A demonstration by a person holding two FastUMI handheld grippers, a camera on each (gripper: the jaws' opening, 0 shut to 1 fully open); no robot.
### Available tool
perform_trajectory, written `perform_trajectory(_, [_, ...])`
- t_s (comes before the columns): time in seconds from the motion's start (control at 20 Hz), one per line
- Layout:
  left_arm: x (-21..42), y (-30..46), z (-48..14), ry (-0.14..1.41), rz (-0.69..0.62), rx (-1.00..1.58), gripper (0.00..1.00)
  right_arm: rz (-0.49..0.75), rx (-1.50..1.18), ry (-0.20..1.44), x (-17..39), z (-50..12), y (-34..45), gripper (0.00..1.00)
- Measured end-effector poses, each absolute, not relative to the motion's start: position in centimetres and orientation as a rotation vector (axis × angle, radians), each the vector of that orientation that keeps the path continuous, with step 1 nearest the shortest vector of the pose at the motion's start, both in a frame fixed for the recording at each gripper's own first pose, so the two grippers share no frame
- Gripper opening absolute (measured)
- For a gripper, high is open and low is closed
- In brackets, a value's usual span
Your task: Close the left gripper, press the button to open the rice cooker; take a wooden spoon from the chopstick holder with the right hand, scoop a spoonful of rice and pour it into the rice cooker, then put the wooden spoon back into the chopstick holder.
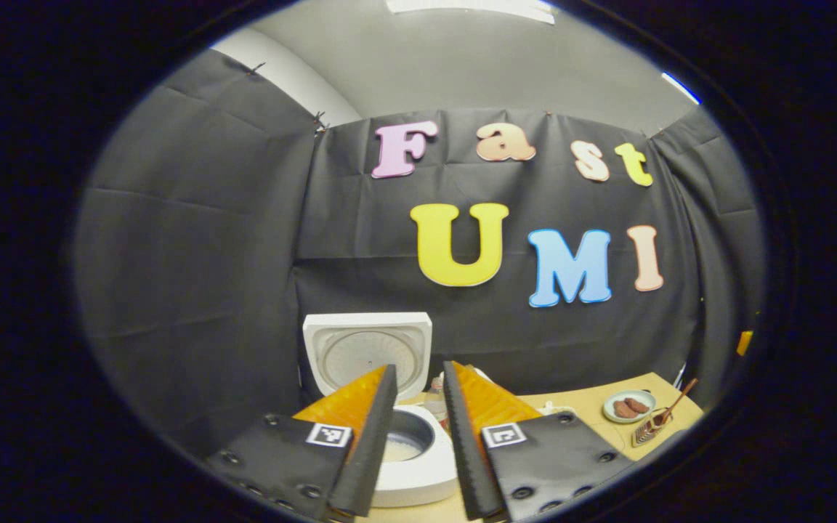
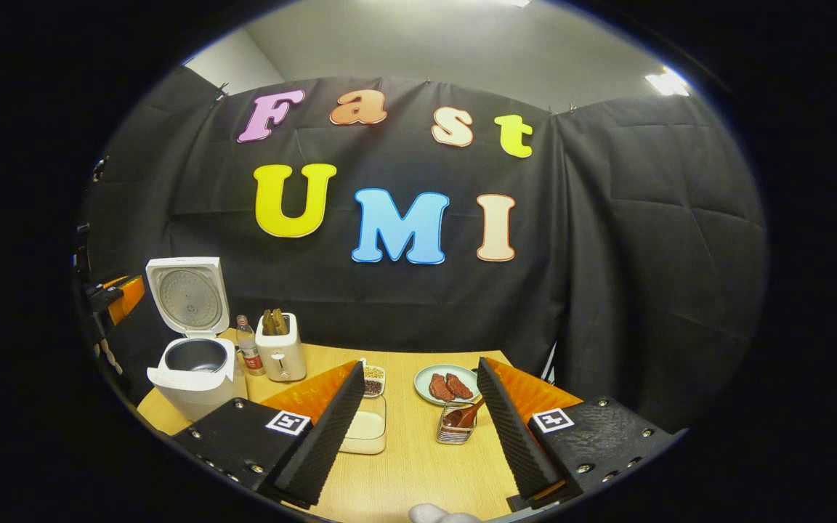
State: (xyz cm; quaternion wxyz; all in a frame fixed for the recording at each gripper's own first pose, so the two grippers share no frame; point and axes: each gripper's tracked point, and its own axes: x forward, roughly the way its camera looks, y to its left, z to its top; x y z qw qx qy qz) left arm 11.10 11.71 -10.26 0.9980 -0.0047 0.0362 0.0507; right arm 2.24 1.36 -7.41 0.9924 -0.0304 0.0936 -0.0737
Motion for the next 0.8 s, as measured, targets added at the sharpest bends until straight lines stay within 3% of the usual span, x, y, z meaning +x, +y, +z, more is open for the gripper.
perform_trajectory(0.25, [8.9, 10.2, -9.0, 0.081, 0.092, -0.011, 0.96, -0.159, -0.067, 0.162, 1.9, -7.3, -0.1, 0.95])
perform_trajectory(0.35, [8.0, 9.6, -9.0, 0.093, 0.086, -0.032, 1.00, -0.166, -0.059, 0.160, 1.9, -7.8, -0.8, 0.95])
perform_trajectory(0.8, [5.4, 6.0, -8.7, 0.100, 0.023, -0.048, 0.99, -0.211, 0.013, 0.253, 2.6, -17.3, -5.9, 0.95])
